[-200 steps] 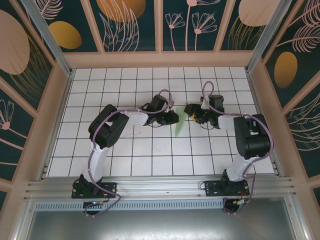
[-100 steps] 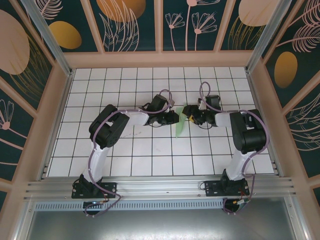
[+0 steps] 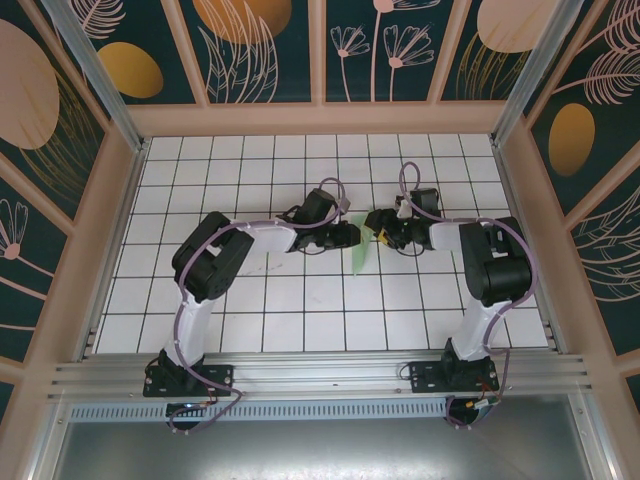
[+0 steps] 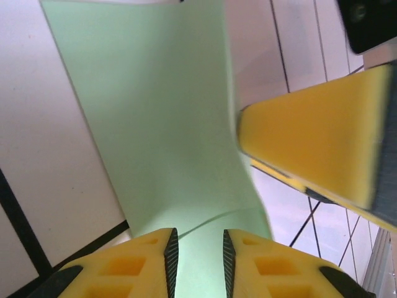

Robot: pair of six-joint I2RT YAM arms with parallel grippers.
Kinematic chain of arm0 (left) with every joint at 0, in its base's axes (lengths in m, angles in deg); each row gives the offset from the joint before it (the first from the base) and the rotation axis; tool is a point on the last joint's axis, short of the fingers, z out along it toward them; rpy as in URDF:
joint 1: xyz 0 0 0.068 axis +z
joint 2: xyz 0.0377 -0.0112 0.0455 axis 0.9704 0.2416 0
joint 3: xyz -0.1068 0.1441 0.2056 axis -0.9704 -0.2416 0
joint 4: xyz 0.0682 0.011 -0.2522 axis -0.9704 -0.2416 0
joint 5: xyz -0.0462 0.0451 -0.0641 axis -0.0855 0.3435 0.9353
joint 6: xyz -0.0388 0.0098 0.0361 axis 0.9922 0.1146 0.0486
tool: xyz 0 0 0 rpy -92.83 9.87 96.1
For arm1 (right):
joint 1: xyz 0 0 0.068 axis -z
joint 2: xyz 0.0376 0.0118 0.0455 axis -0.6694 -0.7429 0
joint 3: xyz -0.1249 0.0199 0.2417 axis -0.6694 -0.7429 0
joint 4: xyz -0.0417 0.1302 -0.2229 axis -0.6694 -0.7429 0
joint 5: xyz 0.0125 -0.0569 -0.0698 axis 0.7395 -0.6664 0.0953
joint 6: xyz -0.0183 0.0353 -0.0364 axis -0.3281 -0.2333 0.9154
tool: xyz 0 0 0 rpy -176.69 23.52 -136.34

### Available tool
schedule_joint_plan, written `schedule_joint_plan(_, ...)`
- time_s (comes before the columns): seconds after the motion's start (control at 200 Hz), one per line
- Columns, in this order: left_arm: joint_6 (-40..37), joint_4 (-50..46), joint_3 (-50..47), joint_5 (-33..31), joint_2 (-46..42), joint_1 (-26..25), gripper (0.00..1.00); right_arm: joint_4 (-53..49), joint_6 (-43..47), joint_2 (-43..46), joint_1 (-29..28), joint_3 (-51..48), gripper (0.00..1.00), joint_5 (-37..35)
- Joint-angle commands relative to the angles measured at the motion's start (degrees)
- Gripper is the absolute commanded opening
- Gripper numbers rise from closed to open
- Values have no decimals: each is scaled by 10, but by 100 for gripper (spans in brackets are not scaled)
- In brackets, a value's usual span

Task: Fold a paper plane with a square sheet of paper (fold left side to right side)
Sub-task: Fold the wing for the fifth time at the center of the table.

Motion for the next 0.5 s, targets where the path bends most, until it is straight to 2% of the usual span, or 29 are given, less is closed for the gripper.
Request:
schedule_joint_plan(0.0,-19,-14,-12,-20,-40,0,31,-24,8,-35,-5,0,58,-39)
schedule_joint_plan(0.205,-16,5,-42,-22,-81,3,41,-21,8,-35,-5,-1,58,-37)
schedule_joint_plan(0.36,31,81,-77,27,-78,2,49,-18,6,-34,-5,-3,58,-35)
schedule_joint_plan(0.495,72,145,-79,63,-49,0,51,-17,5,-35,-4,-3,57,-32)
